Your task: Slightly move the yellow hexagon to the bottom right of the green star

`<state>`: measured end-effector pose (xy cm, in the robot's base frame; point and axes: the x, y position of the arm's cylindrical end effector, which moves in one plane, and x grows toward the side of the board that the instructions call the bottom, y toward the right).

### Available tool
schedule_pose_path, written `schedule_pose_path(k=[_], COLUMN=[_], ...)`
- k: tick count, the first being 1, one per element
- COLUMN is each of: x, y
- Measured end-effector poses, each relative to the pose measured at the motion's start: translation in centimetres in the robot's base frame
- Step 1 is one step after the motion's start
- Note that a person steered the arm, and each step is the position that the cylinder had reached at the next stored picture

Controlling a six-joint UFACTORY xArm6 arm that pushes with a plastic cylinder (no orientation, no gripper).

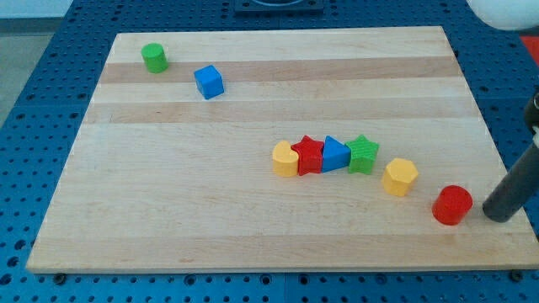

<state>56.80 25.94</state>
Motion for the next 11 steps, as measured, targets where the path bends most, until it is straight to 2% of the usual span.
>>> schedule_pose_path(k=[4, 5, 7, 10, 11], x=[1.1, 3.4, 3.9, -2.1, -2.8], y=[-3.0, -4.0, -7.6, -10.6, -12.2])
